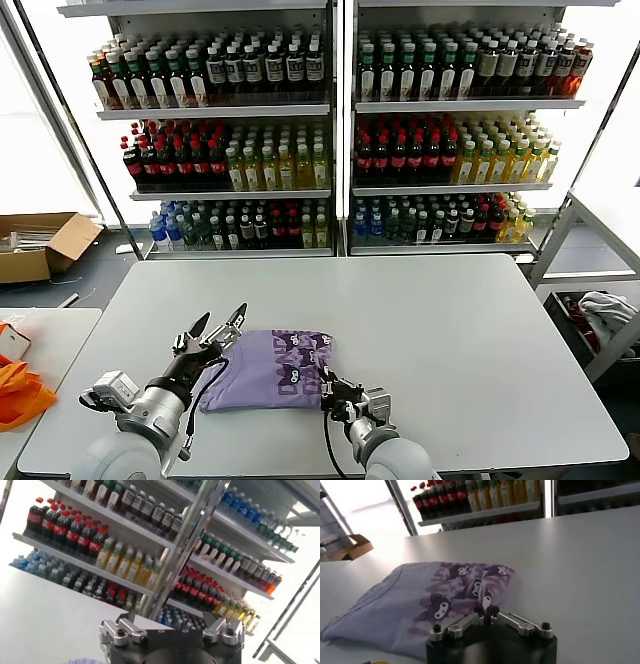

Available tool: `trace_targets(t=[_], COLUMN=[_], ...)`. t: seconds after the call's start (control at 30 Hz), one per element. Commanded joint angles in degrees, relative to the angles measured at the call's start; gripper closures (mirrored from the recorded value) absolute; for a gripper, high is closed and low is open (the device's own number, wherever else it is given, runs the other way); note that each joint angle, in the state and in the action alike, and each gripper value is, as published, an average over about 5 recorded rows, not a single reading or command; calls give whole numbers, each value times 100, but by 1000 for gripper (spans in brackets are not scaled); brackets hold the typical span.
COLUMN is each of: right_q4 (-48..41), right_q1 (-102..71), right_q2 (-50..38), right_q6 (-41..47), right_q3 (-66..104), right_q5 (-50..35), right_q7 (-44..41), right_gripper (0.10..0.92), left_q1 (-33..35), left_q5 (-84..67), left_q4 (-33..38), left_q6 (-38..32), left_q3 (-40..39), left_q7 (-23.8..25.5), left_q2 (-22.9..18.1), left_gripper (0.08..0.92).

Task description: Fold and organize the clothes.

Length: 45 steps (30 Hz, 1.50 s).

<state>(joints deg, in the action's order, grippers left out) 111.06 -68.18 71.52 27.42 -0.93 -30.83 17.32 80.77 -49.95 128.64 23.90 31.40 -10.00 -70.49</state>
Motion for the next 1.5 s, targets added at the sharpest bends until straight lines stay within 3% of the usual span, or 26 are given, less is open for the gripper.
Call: trace_targets(t=[0.03, 0.3, 0.73, 1.07, 1.3, 1.5], right_q4=[619, 952, 871, -281, -723, -181], right_q1=[-611, -1214, -637, -169, -285, -277], right_q2=[-903, -1036, -666, 343, 238, 149], right_q6=[-91, -162, -729, -725, -774, -934], right_q3=[1182, 1610, 1264, -53, 146, 177], right_q5=[100, 410, 419, 1284, 1059, 757], right_q7=[-376, -549, -532, -343, -229, -84], right_gripper=[888, 860, 496, 226, 203, 202], left_q1=[91, 55, 268, 525, 713, 570], left_q5=[33, 38, 85, 116, 97, 106], left_q4=[47, 98, 232, 354, 274, 182], left_q6=[16, 67, 55, 36, -44, -37], left_q3=[30, 8, 77, 250, 425, 319], left_q7=[60, -22, -28, 4, 107, 80], left_q2=[-31, -43, -102, -115, -86, -127], left_gripper=[177, 177, 177, 177, 177, 177])
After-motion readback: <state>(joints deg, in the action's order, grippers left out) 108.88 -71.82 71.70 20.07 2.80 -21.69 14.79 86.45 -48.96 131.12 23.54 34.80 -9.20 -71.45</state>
